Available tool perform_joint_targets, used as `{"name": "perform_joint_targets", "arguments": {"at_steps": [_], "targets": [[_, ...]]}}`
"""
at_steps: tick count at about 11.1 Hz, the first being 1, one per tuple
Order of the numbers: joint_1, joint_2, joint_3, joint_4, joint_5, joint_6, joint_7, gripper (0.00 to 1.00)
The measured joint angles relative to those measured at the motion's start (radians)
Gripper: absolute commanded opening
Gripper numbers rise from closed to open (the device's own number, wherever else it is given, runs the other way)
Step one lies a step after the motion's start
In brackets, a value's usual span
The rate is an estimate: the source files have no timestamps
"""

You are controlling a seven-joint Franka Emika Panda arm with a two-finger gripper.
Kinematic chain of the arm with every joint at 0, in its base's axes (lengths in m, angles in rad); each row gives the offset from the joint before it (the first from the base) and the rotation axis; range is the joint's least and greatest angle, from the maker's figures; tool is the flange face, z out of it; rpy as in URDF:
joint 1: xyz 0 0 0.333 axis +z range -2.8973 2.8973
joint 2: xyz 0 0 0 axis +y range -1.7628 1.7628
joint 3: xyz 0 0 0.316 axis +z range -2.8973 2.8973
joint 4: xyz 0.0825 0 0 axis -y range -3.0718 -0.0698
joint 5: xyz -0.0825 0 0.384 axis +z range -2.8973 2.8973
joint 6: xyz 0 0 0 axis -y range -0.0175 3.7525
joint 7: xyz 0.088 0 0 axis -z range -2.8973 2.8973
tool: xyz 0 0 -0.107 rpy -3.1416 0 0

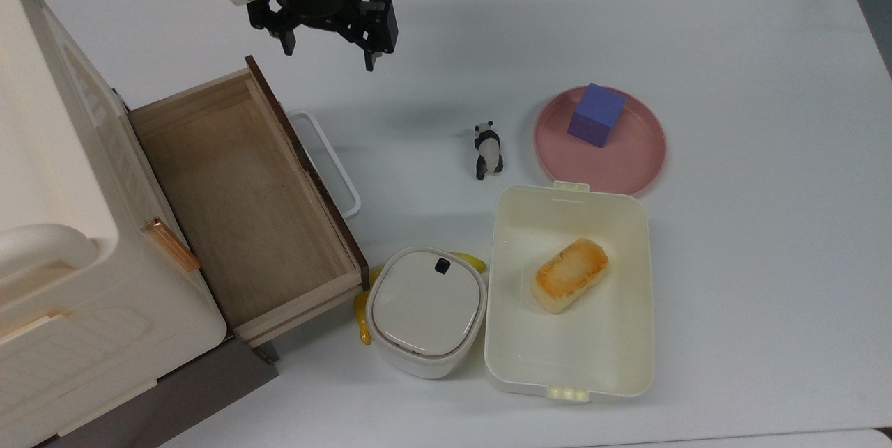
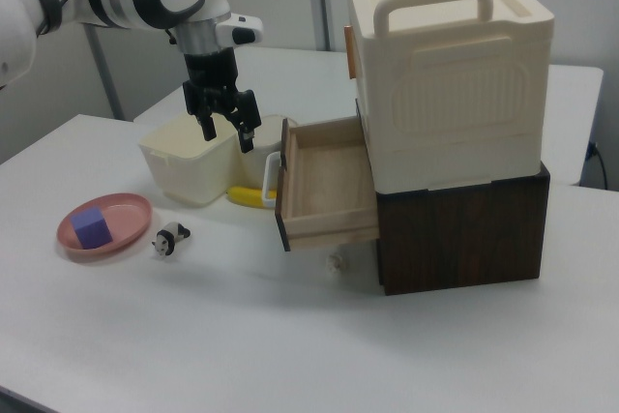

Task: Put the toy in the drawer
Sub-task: 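Move the open gripper over the black-and-white panda toy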

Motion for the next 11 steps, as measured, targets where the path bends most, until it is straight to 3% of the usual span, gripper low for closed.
{"name": "perform_joint_targets", "arguments": {"at_steps": [11], "targets": [[0.015,0.000,0.013,-0.040,0.000,-0.042,-0.001,1.00]]}}
